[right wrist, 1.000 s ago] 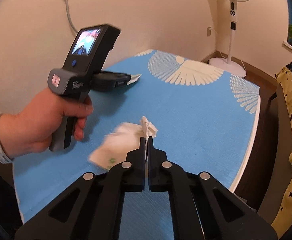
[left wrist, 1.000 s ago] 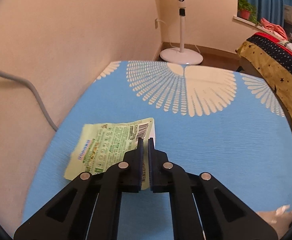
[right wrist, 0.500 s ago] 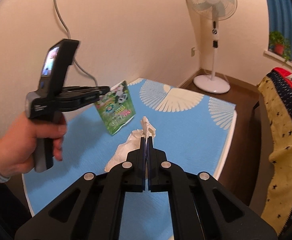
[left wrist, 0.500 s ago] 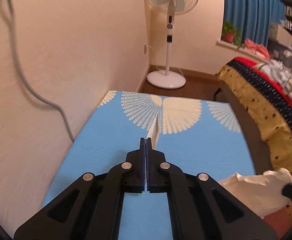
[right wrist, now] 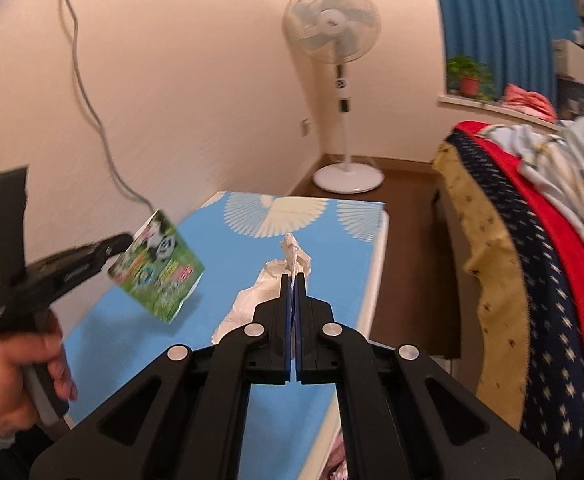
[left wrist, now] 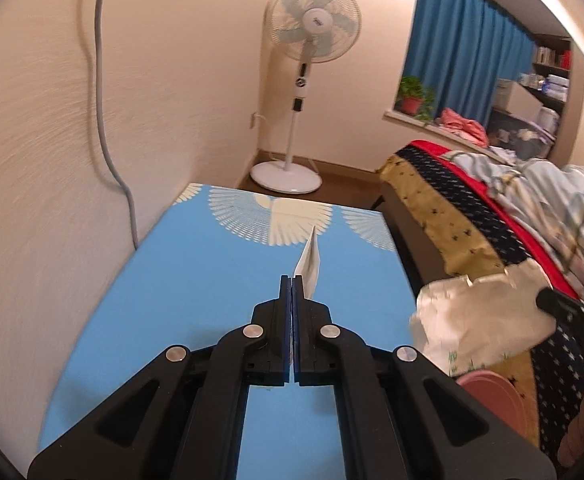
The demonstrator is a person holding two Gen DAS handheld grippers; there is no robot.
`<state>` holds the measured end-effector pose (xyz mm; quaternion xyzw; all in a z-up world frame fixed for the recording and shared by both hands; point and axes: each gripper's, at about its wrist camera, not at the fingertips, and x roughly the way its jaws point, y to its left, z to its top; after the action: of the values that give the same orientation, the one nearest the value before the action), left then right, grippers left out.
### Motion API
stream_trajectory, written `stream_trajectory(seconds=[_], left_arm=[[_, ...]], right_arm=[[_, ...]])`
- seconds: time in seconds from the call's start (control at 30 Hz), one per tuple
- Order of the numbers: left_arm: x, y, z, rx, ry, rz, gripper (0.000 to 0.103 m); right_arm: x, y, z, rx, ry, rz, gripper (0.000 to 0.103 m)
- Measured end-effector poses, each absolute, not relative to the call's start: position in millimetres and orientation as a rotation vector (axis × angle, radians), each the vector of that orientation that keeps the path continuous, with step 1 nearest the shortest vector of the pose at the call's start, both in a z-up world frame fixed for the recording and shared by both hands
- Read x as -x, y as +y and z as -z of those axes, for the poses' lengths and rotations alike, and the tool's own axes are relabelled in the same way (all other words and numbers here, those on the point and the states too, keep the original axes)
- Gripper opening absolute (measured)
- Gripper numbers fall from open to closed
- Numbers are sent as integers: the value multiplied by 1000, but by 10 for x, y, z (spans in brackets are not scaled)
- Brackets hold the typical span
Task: Collect trash
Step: 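Carry the green packet in the left tool while the right tool carries the white paper to the pink bin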
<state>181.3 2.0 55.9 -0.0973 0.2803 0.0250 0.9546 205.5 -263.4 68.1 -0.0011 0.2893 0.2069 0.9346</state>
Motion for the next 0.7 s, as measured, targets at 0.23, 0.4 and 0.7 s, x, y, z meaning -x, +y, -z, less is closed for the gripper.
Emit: stream_trajectory(seconds=[0.23, 0.4, 0.7], left_arm=[[-1419, -243, -520, 220, 532, 48, 0], [-1275, -510, -431, 222, 523, 128, 0], [-1132, -996, -388, 233, 490, 282, 0]], right_arm=[[-1579, -2875, -562, -26, 585, -267, 1], [-1300, -3055, -415, -64, 590, -160, 1], [-946, -3458, -295, -40, 562, 84, 1]])
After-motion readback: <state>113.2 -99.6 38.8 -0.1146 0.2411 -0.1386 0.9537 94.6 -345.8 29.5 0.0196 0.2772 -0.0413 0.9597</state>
